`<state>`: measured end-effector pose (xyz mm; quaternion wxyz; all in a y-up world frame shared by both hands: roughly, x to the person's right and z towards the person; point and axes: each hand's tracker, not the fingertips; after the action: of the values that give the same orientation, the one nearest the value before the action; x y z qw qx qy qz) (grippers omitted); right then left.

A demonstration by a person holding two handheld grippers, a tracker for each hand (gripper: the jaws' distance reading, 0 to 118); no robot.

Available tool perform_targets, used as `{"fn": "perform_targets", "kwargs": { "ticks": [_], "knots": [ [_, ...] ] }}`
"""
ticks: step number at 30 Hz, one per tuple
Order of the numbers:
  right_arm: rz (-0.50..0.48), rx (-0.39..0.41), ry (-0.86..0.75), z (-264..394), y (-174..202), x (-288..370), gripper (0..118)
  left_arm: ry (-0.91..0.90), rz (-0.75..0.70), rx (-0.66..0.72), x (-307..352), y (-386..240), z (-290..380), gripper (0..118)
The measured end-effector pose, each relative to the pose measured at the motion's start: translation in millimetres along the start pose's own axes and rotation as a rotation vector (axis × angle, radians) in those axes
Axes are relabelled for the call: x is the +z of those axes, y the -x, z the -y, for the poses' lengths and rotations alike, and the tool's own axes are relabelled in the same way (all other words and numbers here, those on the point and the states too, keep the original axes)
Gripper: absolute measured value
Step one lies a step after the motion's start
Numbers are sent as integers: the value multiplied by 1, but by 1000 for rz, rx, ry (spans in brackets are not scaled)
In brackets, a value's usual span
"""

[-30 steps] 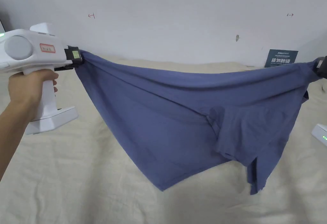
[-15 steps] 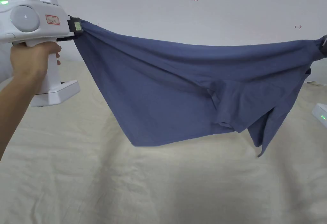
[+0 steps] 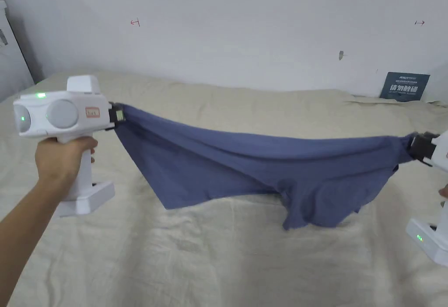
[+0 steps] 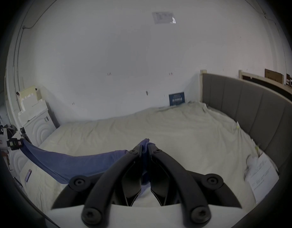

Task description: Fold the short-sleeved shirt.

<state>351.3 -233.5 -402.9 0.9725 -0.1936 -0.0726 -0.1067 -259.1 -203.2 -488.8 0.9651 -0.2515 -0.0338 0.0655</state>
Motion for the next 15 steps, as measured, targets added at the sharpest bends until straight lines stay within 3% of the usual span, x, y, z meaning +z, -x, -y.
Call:
{"fn": "perform_targets", "kwargs": {
  "ticks": [9, 15],
  "knots": [
    [-6, -13, 126, 106, -27, 46, 4, 146, -5, 26, 32, 28, 138, 2],
    [19, -35, 218, 175, -22, 98, 4, 262, -30, 0, 64, 37, 209, 2]
  ]
}}
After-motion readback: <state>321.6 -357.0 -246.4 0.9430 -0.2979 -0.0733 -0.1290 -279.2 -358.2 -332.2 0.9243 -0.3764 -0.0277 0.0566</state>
